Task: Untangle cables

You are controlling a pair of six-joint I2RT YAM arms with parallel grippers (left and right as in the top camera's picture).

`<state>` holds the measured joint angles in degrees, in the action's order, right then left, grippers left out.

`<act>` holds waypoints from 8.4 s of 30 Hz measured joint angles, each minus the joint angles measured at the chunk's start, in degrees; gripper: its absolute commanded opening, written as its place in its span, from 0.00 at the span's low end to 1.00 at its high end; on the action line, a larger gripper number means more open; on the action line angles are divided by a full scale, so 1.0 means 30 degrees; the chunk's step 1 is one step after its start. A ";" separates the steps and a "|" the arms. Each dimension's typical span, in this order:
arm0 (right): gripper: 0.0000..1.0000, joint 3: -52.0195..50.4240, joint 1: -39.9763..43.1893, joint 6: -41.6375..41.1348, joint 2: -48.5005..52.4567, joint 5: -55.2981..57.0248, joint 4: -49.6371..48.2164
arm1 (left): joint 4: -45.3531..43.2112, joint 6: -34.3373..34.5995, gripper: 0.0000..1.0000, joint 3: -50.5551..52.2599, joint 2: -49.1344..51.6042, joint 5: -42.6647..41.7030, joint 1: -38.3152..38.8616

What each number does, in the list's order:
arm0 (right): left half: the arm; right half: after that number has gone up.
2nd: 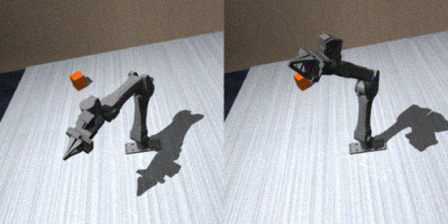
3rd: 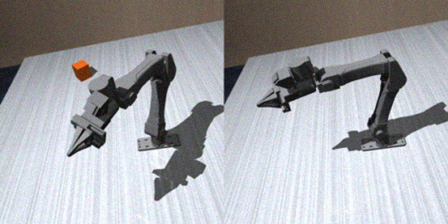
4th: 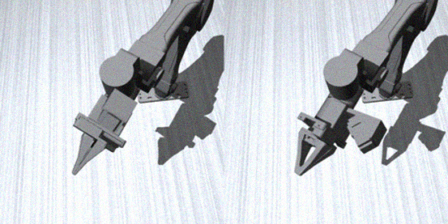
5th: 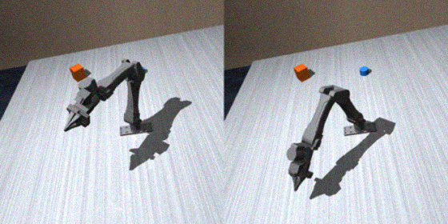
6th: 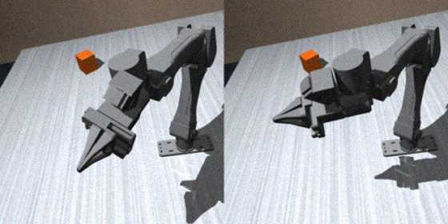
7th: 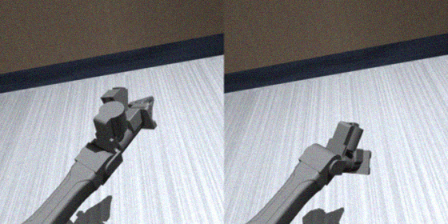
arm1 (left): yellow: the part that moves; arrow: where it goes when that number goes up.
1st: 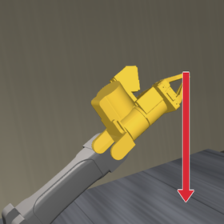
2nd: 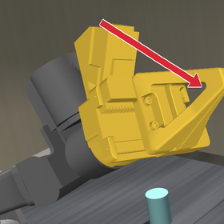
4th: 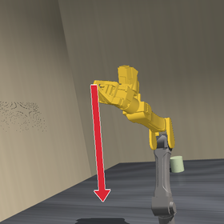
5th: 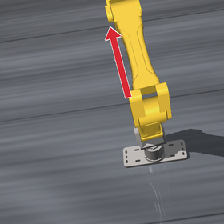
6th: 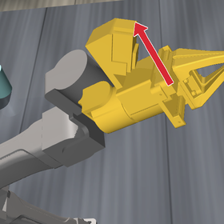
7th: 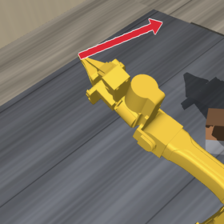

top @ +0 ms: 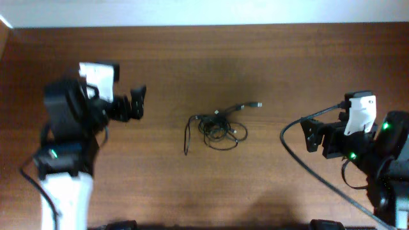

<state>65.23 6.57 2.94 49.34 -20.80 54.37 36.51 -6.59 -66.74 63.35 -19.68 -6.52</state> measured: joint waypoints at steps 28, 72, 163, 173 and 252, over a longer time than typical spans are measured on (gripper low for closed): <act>0.79 0.2528 0.0000 -0.1370 0.8255 -0.2484 0.1821 | 1.1533 0.8298 0.46 -1.0367 1.5285 0.4874 1.1285; 0.75 0.2528 0.0000 -0.1778 0.9377 -0.4335 0.0117 | 0.7541 0.6637 0.00 -1.8433 1.4455 0.2091 1.1562; 0.04 0.8269 -0.4561 -0.7650 1.2815 0.0947 0.3315 | 1.3092 0.2528 0.24 -1.8498 1.7952 0.1902 0.4626; 0.04 0.8371 -0.5457 -0.7074 1.2815 0.1996 0.3949 | 1.3821 -0.2208 0.57 -1.8506 1.8010 0.0867 0.4401; 0.55 0.8364 -0.3009 -0.9464 1.4331 -0.3606 -0.0583 | 0.7147 0.3577 0.00 -1.8025 1.5540 -0.3381 0.9224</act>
<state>90.32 -2.46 -25.45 92.33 -31.62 52.62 57.95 4.14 -120.81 109.97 -29.82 21.15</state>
